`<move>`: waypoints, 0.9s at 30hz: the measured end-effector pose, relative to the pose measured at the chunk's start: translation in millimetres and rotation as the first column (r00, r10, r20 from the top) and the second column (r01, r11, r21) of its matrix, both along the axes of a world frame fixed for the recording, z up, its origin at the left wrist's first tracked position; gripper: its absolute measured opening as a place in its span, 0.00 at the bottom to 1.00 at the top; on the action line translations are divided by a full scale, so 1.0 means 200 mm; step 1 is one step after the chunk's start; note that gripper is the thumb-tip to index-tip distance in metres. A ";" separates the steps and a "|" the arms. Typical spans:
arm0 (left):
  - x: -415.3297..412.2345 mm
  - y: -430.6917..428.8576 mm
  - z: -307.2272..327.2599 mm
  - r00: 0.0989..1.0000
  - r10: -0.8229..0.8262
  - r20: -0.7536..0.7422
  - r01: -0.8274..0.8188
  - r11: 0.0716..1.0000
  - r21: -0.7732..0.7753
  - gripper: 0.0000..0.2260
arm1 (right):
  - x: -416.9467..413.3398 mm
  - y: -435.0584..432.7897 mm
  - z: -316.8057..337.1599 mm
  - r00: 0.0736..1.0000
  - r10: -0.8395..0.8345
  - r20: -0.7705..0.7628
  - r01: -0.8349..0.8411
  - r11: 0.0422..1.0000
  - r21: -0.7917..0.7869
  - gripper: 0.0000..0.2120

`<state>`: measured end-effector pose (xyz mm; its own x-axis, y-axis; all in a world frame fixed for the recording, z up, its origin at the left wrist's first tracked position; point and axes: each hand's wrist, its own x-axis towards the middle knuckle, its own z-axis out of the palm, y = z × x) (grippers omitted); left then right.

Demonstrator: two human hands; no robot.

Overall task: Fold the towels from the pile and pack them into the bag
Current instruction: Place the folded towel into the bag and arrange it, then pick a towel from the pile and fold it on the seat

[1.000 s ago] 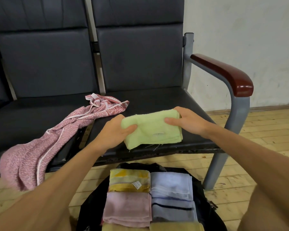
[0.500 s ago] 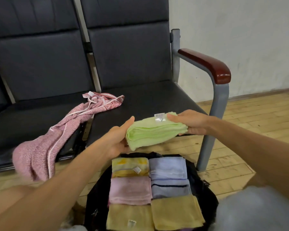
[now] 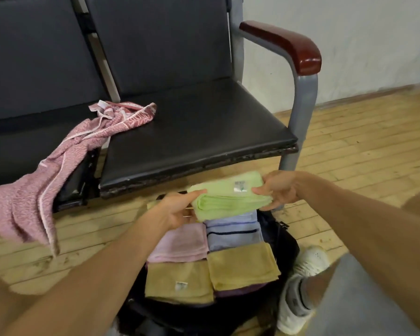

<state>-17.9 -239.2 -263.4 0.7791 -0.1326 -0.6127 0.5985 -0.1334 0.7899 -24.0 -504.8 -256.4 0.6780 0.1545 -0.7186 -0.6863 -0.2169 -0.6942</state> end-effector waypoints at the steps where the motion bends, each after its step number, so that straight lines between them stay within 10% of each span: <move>1: 0.01 -0.01 -0.07 1.000 0.000 -0.019 0.000 1.000 0.015 0.14 | 0.00 0.00 -0.09 0.999 -0.032 -0.030 0.031 0.999 -0.021 0.13; 8: 0.06 -0.08 -0.52 0.988 -0.144 0.046 0.128 0.956 0.262 0.10 | -0.04 -0.03 -0.55 0.971 -0.133 -0.201 0.124 0.991 -0.053 0.15; 16: 0.09 -0.09 -0.85 0.940 -0.340 0.026 0.298 0.854 0.427 0.05 | -0.04 0.04 -0.87 0.999 -0.047 -0.005 0.041 0.914 -0.403 0.10; 27: 0.09 -0.08 -0.83 0.867 -0.473 0.160 0.317 0.769 0.554 0.12 | -0.03 0.01 -0.82 0.922 0.382 -0.057 -0.273 0.540 -0.796 0.21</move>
